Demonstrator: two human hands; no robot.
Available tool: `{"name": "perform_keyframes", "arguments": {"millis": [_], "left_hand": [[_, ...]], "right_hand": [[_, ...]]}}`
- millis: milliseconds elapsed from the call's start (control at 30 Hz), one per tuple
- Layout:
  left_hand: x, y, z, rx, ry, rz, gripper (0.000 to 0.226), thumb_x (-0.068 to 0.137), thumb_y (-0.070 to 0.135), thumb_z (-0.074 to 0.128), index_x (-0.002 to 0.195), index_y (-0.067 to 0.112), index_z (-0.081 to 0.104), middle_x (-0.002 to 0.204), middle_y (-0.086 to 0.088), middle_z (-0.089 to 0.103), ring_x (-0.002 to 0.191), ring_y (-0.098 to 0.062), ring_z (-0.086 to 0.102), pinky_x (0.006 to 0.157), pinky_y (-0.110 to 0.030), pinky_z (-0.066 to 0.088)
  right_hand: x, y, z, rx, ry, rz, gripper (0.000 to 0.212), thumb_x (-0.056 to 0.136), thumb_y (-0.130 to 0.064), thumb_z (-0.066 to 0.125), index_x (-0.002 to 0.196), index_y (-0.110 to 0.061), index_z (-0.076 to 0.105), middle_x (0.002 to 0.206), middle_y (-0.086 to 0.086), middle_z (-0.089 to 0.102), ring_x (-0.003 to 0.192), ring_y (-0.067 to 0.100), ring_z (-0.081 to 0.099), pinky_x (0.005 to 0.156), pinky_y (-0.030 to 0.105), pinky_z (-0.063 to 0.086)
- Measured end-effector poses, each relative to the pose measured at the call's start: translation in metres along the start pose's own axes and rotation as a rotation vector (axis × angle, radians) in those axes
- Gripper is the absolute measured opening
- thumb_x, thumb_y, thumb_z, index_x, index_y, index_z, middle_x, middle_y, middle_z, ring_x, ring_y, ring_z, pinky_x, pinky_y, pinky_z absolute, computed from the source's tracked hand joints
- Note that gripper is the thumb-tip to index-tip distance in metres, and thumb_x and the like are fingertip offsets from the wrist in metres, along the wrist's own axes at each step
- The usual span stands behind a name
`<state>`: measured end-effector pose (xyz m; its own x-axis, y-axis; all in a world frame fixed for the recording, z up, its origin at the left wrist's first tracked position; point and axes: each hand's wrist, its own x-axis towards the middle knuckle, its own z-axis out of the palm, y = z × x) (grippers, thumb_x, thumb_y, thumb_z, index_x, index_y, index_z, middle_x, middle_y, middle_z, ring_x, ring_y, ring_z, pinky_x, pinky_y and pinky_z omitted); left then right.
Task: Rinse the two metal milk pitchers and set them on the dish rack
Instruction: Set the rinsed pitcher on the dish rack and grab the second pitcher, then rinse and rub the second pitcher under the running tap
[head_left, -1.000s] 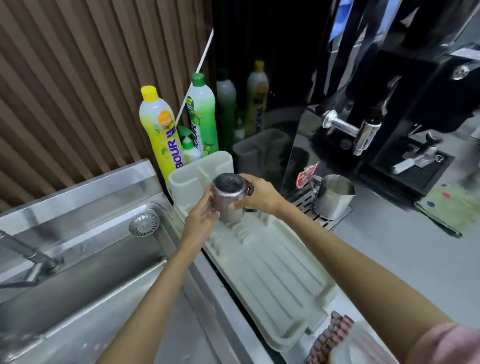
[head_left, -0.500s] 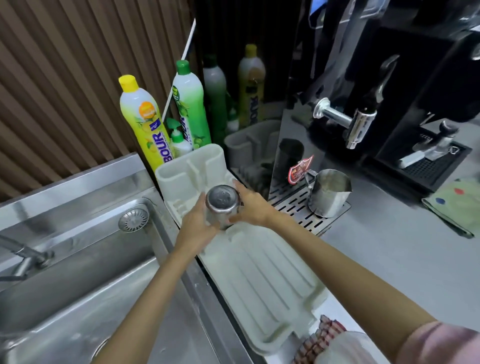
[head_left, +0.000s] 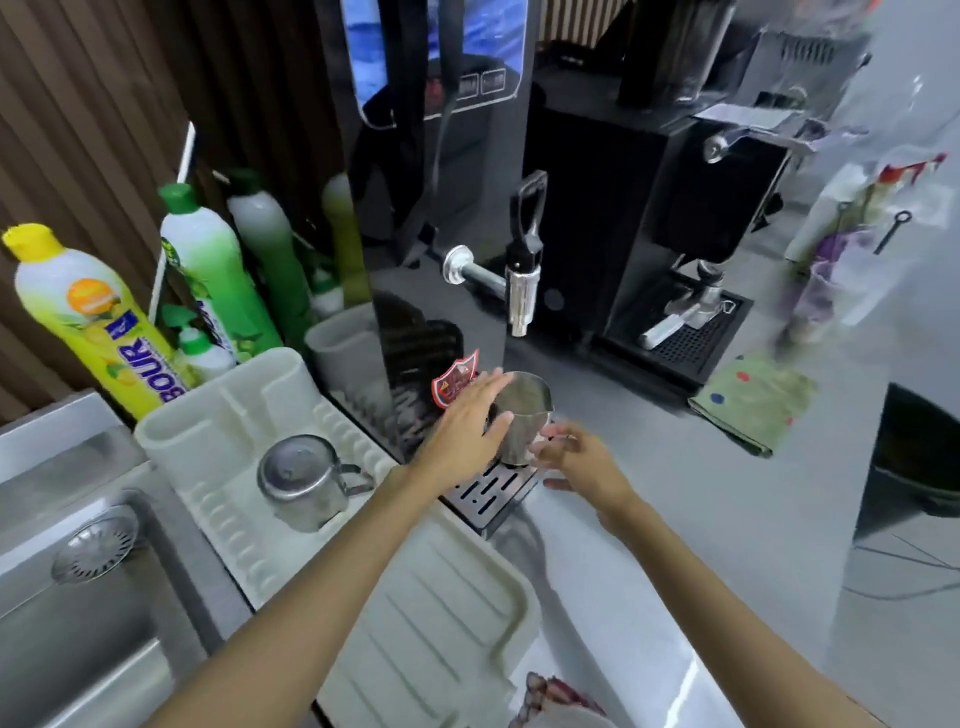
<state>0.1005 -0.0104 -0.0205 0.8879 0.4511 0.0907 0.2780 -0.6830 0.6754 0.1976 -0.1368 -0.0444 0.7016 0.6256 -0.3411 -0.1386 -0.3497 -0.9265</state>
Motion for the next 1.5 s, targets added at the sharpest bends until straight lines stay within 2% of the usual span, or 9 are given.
{"name": "perform_keyframes", "arguments": {"millis": [133,267,400,500,633,800,967,1200,1500], "left_hand": [[0.028,-0.002,0.011,0.149,-0.090,-0.131,0.053,0.097,0.022,0.030,0.147,0.013,0.017,0.157,-0.006,0.020,0.147,-0.018,0.011,0.119,-0.032,0.009],[0.016,0.013,0.002,0.250,0.165,-0.225,0.041,0.096,0.033,0.030,0.115,0.013,0.061,0.115,-0.013,0.067,0.109,-0.033,0.057,0.095,-0.039,0.040],[-0.003,0.009,-0.007,-0.548,0.105,-0.555,0.028,0.089,0.017,0.046,0.104,0.005,0.067,0.080,-0.003,0.073,0.068,-0.021,0.071,0.081,-0.032,0.054],[-0.005,0.001,0.002,-0.558,0.116,-0.604,0.032,0.086,0.016,0.055,0.117,0.012,0.061,0.098,-0.004,0.071,0.087,-0.018,0.068,0.078,-0.030,0.054],[-0.007,0.007,0.013,-0.552,-0.005,-0.517,0.057,0.085,0.012,0.058,0.138,0.021,0.040,0.139,-0.002,0.050,0.124,-0.018,0.050,0.105,-0.034,0.041],[-0.021,0.012,0.013,-0.701,0.053,-0.476,0.056,0.086,0.003,0.057,0.139,0.013,0.039,0.143,-0.008,0.046,0.129,-0.019,0.047,0.107,-0.034,0.039],[-0.056,0.003,-0.012,-0.708,-0.037,-0.291,0.070,0.068,0.038,0.075,0.131,0.032,0.046,0.133,0.010,0.054,0.125,-0.005,0.049,0.110,-0.028,0.034],[-0.130,0.004,-0.055,-0.805,0.412,-0.261,0.041,0.077,0.002,0.070,0.102,0.029,0.053,0.100,0.014,0.061,0.079,0.018,0.061,0.073,-0.002,0.047],[-0.300,-0.078,-0.121,-0.737,0.844,-0.505,0.042,0.077,0.002,0.068,0.101,0.033,0.053,0.103,0.013,0.062,0.090,0.008,0.060,0.082,-0.011,0.047]], "right_hand": [[0.004,0.003,0.005,0.167,0.061,0.009,0.011,0.086,-0.009,0.055,0.095,-0.016,0.052,0.097,0.004,0.059,0.090,0.018,0.057,0.075,0.032,0.052],[0.007,0.003,-0.001,0.237,0.056,-0.016,0.022,0.087,-0.020,0.058,0.108,-0.013,0.055,0.105,0.002,0.057,0.091,0.013,0.056,0.084,0.032,0.050],[0.010,0.002,0.001,0.200,0.107,-0.062,0.025,0.087,-0.028,0.058,0.108,-0.015,0.054,0.112,0.004,0.058,0.101,0.016,0.055,0.085,0.025,0.044],[0.002,0.005,0.004,-0.035,0.240,-0.110,0.042,0.083,-0.043,0.060,0.104,-0.007,0.057,0.109,0.008,0.061,0.100,0.021,0.057,0.081,0.028,0.041],[-0.010,0.004,0.008,-0.204,0.123,-0.103,0.042,0.083,-0.043,0.059,0.064,-0.006,0.057,0.074,0.012,0.061,0.074,0.025,0.056,0.067,0.029,0.039],[-0.011,-0.001,0.006,-0.038,0.074,-0.072,0.030,0.083,-0.028,0.061,0.056,-0.020,0.054,0.062,-0.002,0.052,0.065,0.015,0.047,0.069,0.028,0.041],[-0.040,-0.029,-0.008,0.134,-0.180,-0.053,0.023,0.087,-0.012,0.056,0.065,-0.013,0.053,0.079,0.008,0.055,0.077,0.018,0.053,0.082,0.034,0.051],[-0.078,-0.076,0.054,0.075,-0.390,-0.175,0.019,0.086,-0.013,0.058,0.069,-0.015,0.051,0.092,0.010,0.059,0.085,0.016,0.056,0.078,0.025,0.050],[-0.135,-0.061,0.257,-0.055,-0.756,-0.111,0.022,0.082,-0.009,0.062,0.064,-0.016,0.052,0.078,0.008,0.059,0.074,0.018,0.055,0.071,0.026,0.049]]}}
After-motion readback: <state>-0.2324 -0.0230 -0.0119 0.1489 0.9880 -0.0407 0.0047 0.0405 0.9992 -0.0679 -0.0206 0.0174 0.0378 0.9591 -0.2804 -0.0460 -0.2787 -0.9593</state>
